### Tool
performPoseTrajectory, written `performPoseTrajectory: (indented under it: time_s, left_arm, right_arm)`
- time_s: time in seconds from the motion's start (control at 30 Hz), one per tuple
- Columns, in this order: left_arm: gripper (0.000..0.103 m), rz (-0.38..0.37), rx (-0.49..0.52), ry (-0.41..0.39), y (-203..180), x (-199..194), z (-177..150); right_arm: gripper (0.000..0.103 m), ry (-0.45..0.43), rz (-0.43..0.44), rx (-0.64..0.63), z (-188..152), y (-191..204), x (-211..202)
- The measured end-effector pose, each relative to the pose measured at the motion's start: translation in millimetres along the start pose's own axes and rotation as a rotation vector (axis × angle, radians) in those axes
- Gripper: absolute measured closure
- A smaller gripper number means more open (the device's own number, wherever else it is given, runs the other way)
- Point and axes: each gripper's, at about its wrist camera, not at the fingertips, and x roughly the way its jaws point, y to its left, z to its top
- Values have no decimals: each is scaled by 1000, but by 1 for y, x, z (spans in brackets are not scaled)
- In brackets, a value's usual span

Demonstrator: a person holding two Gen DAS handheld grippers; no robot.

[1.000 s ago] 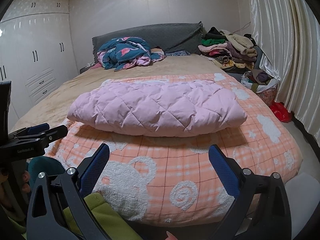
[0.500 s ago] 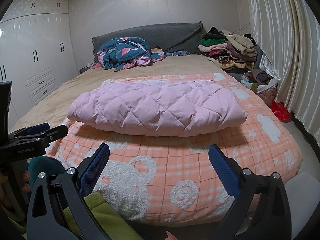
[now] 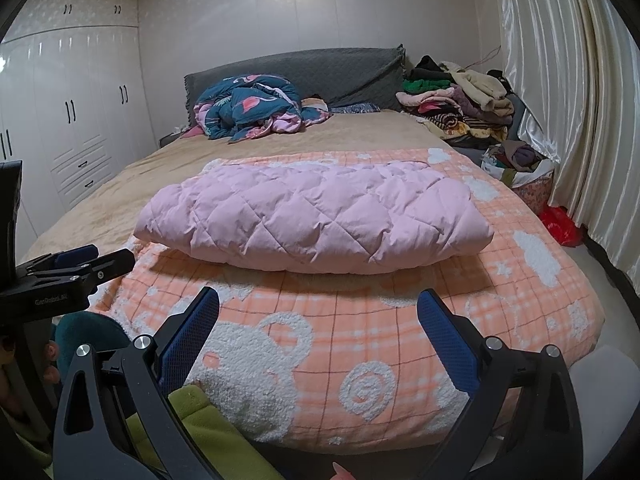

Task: Fold large clothes

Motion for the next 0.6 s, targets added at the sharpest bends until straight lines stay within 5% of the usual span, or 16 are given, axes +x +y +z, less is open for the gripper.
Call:
performPoseTrajectory:
  time_s: [0.6]
  left_arm:
    - [9, -9, 7, 26, 2, 2, -3]
  right_arm:
    - [4, 8, -14, -1, 0, -4, 0]
